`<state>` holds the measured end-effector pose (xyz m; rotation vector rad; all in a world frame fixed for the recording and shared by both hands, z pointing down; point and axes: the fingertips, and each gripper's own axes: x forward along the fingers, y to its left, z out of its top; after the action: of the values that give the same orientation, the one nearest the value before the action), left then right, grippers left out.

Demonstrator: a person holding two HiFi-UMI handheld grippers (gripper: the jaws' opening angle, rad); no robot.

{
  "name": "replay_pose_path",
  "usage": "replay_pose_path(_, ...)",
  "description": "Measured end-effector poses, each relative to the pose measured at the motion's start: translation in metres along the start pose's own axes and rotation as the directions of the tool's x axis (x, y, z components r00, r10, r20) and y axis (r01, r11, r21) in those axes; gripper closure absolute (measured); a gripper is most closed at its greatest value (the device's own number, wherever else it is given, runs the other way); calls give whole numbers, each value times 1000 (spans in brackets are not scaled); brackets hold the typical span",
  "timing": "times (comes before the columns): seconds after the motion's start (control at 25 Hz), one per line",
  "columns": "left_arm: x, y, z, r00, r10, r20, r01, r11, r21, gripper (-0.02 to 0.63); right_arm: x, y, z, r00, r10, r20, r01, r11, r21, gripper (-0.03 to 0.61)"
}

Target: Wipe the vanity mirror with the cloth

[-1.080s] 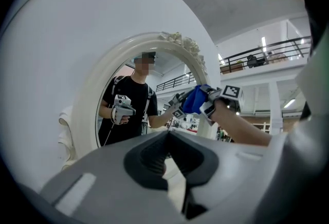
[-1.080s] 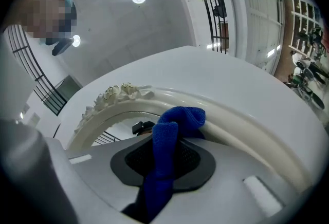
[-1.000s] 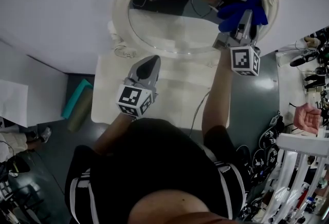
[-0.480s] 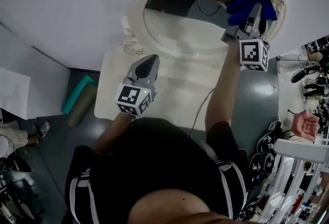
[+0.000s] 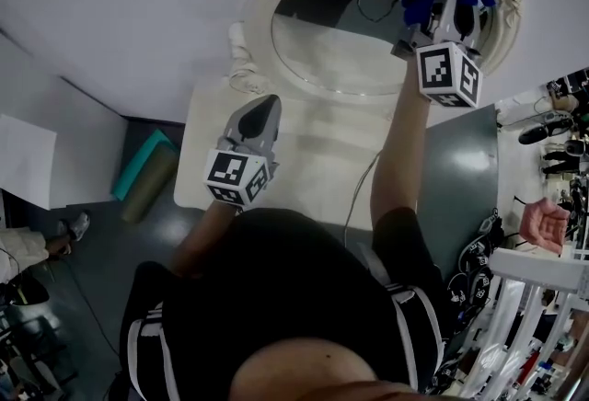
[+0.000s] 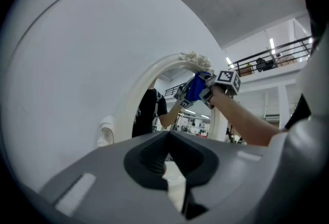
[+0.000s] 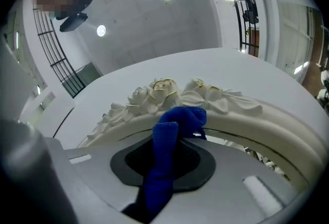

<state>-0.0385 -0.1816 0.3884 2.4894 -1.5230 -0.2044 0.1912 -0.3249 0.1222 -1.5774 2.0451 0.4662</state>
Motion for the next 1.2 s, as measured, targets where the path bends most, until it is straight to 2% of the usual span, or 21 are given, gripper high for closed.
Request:
replay_pose_path(0.12, -15, 21, 2, 1000, 7, 1, -7, 1000, -3, 603, 6, 38, -7, 1000, 21, -9, -21, 999, -34, 506)
replay_pose_path(0.4, -14, 26, 27, 1000, 31, 3, -31, 999, -9, 603, 36, 74, -3, 997, 72, -32, -74, 995, -68, 506)
replay_pose_path(0.84, -43, 56, 26, 995, 102, 4, -102, 994, -25, 603, 30, 154, -49, 987, 146, -67, -154, 978, -141, 508)
replay_pose_path(1.2, -63, 72, 22, 990, 139, 0, -139, 990, -38, 603, 11, 194, -93, 984, 168, -68, -171, 984, -49, 509)
